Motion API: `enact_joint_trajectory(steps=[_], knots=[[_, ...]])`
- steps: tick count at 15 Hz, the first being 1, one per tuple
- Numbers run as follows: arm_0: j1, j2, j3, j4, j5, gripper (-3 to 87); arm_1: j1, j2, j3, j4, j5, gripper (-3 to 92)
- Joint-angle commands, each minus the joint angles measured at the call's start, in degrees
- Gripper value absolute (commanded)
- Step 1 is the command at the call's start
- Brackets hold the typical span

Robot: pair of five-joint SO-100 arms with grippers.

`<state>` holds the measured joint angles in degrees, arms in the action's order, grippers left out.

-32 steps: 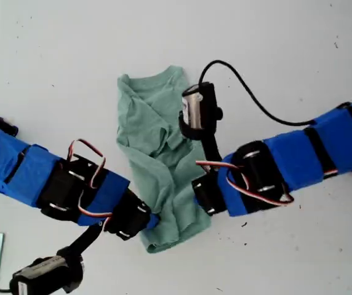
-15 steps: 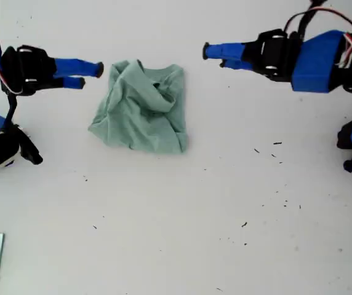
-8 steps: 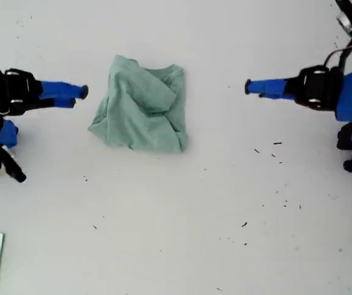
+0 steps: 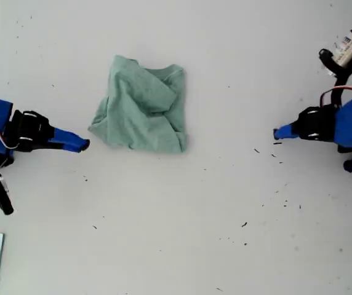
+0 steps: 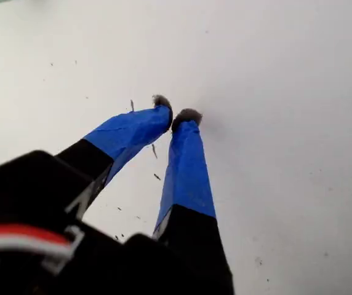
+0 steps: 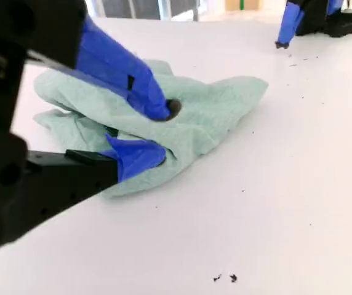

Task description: Fold t shirt

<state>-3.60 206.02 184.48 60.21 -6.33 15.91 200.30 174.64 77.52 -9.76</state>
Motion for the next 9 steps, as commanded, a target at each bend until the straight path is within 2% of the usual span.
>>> enact_joint_trajectory(steps=[1,2,9], knots=[[-0.1,0.4,0.6,-0.3,-1.5,16.9,1.9,0.2,3.3,-1.1,-18.0,4.6],[-0.1,0.4,0.6,-0.3,-1.5,17.0,2.1,0.2,3.3,-1.1,-33.2,4.6],[-0.3,0.4,0.6,-0.2,-1.5,17.3,2.1,0.2,3.3,-1.0,-33.9,4.1]])
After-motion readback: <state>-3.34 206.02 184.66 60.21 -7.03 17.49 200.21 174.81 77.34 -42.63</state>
